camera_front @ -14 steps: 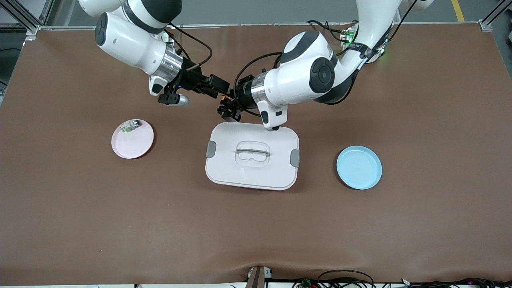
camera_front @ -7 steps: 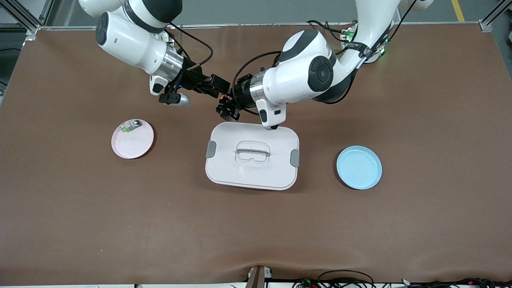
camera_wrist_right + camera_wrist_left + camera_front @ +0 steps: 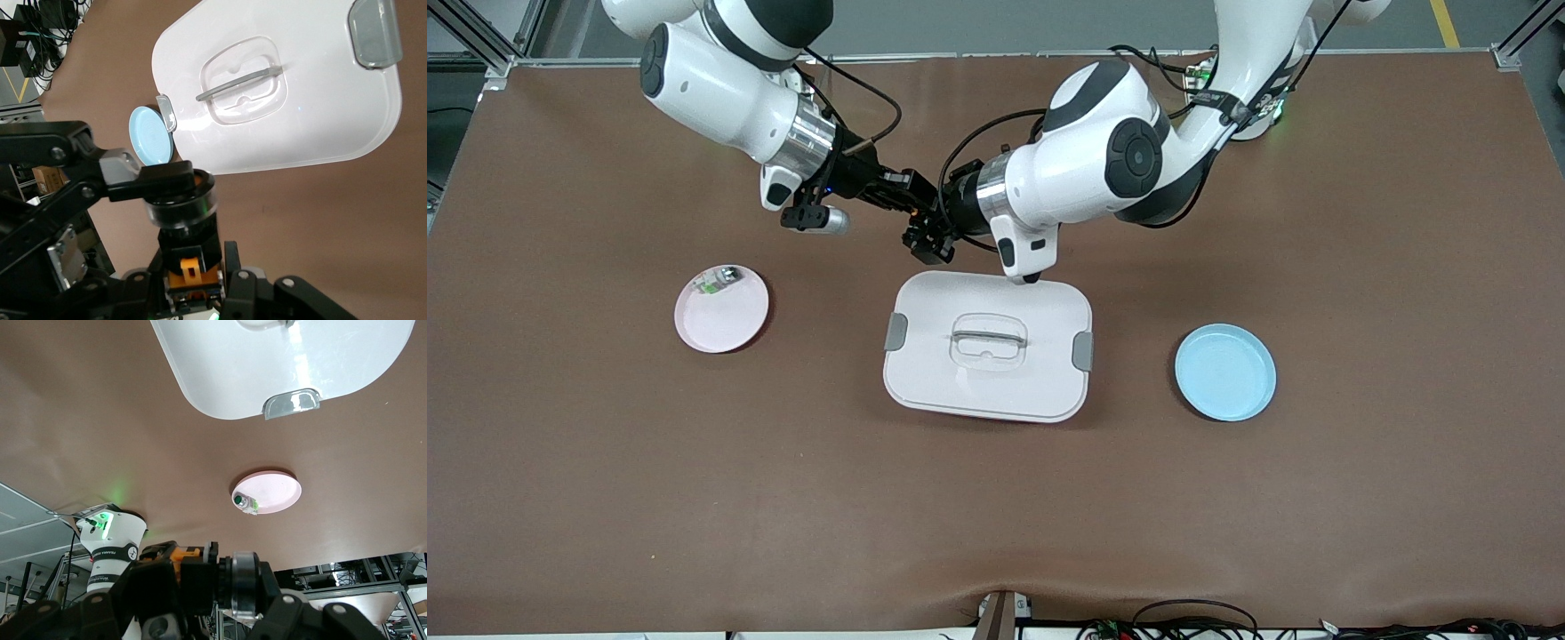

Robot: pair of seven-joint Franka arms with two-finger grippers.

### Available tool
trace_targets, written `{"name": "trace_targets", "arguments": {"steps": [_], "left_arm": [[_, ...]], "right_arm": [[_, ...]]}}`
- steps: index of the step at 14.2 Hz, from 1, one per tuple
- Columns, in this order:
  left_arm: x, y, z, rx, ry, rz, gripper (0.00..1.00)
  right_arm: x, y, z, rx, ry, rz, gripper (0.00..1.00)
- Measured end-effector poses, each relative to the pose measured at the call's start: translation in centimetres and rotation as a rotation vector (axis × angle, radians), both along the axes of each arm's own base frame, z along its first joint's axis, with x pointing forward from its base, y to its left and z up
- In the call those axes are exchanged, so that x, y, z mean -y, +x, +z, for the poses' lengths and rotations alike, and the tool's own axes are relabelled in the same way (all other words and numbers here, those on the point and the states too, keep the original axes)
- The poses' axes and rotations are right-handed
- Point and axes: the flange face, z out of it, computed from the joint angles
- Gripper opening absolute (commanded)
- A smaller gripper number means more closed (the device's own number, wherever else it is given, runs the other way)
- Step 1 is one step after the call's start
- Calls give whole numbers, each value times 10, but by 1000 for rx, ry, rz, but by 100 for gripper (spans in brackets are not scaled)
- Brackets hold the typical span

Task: Transfer orange switch to right arm and place
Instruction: 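Grasp the switch's orange cap end with the right gripper, then open the left gripper while the right gripper carries the switch away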

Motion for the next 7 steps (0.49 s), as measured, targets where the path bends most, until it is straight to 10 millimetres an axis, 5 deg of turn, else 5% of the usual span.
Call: {"name": "trace_targets", "arguments": {"steps": [1,3,7], "left_arm": [[0,0,0,0,-1,0,20],[0,0,0,0,-1,0,100],[-5,7,7,47,-1,-8,100]], "right_arm": [[0,0,0,3,0,3,4],[0,0,0,4,0,4,2],[3,0,-5,-5,-8,0,2]]}}
